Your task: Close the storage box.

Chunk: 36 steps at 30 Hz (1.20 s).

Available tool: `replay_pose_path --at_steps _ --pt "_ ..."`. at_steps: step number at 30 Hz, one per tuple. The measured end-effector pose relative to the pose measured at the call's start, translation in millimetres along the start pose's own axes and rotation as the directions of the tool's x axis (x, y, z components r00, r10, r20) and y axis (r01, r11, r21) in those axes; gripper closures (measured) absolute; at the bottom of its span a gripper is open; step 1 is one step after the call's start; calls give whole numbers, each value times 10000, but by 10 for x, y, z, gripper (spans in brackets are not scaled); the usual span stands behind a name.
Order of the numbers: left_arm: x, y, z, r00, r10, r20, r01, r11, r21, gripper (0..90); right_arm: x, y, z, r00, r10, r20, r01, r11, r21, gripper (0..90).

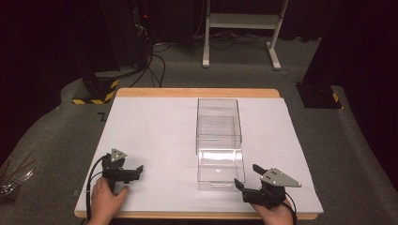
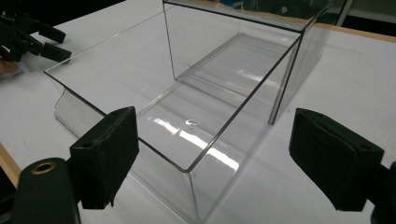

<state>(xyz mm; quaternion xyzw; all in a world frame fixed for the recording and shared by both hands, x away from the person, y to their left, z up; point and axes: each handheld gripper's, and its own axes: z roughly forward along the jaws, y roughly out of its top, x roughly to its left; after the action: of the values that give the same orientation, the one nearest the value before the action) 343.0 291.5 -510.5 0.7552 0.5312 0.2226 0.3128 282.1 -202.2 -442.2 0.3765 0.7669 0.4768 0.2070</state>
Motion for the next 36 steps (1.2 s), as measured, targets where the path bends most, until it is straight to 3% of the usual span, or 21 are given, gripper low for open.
replay_pose_path --at_steps 15,36 --pt "0 0 1 10000 -9 -2 9 10000 -12 5 2 -37 39 9997 120 -230 -120 9999 8 151" --pt "0 0 1 10000 -7 -3 7 10000 -10 5 -96 18 185 9992 381 93 -380 9992 -149 157"
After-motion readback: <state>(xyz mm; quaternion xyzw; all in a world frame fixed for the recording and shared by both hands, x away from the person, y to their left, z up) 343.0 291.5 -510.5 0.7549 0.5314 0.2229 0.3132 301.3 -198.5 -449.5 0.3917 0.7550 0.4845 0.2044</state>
